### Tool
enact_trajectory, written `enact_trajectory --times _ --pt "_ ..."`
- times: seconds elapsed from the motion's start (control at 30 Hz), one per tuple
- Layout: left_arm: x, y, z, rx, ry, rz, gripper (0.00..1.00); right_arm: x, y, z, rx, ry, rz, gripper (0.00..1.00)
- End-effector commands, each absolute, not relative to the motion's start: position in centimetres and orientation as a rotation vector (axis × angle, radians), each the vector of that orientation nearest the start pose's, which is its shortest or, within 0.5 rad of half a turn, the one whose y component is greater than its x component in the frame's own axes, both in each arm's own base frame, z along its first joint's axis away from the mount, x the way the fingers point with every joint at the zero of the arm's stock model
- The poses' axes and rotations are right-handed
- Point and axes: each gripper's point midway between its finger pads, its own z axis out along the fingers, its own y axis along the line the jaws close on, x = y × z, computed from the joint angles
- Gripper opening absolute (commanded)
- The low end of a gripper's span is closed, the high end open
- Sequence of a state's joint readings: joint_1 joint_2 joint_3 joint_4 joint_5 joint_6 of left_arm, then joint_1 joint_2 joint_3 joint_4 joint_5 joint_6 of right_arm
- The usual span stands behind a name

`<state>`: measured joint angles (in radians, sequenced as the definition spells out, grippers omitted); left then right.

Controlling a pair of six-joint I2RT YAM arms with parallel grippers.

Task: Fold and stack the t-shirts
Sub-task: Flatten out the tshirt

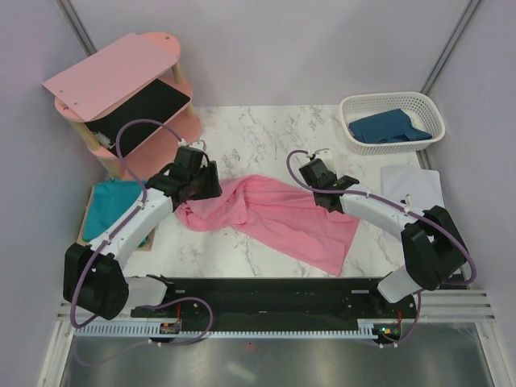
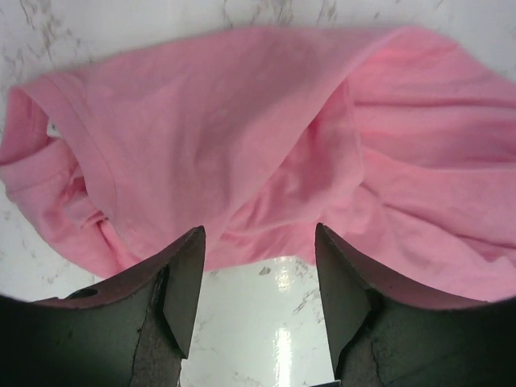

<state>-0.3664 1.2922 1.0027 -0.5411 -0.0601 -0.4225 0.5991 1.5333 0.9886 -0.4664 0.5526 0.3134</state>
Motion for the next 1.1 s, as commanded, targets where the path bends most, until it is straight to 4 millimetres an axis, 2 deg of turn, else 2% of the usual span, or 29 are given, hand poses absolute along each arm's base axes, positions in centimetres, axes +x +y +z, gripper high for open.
enact_trajectory --times 0.0,0.23,0.43,0.5,0.53,0.63,0.73,0.77,0.87,0.93,1.07 --pt "29.5 -12.4 11.5 -0.118 2.5 -0.174 0.64 32.7 12.4 8.3 -0.142 2.388 -0.301 0.0" --pt "28.7 -11.5 7.7 -0.163 2.59 -0.008 0.63 32.7 12.6 8.2 -0.142 2.393 -0.294 0.0" --pt "29.8 -10.1 5.7 -0.172 2.625 0.173 0.63 32.6 12.5 8.0 -0.142 2.396 -0.295 0.0" --pt "30.8 -10.1 6.0 -0.193 2.612 0.204 0.53 32.6 12.5 7.8 -0.143 2.399 -0.294 0.0" --pt "31.0 -10.3 5.6 -0.194 2.627 0.216 0.35 32.6 12.5 7.8 -0.143 2.4 -0.292 0.0" --pt "32.5 -10.5 7.4 -0.207 2.582 0.221 0.02 32.5 12.5 7.8 -0.145 2.401 -0.291 0.0" --pt "33.5 -10.0 10.2 -0.205 2.518 0.245 0.02 32.5 12.3 8.1 -0.143 2.39 -0.297 0.0" --pt "34.1 -9.7 12.0 -0.211 2.468 0.25 0.02 32.5 12.1 8.1 -0.14 2.386 -0.305 0.0" --pt "35.1 -8.6 14.3 -0.227 2.417 0.258 0.02 32.7 12.2 8.4 -0.14 2.378 -0.301 0.0" --pt "35.9 -7.5 14.6 -0.26 2.415 0.274 0.02 32.9 12.3 8.4 -0.143 2.377 -0.301 0.0" --pt "38.1 -6.7 14.5 -0.295 2.429 0.275 0.02 33.7 12.6 8.5 -0.159 2.367 -0.304 0.0"
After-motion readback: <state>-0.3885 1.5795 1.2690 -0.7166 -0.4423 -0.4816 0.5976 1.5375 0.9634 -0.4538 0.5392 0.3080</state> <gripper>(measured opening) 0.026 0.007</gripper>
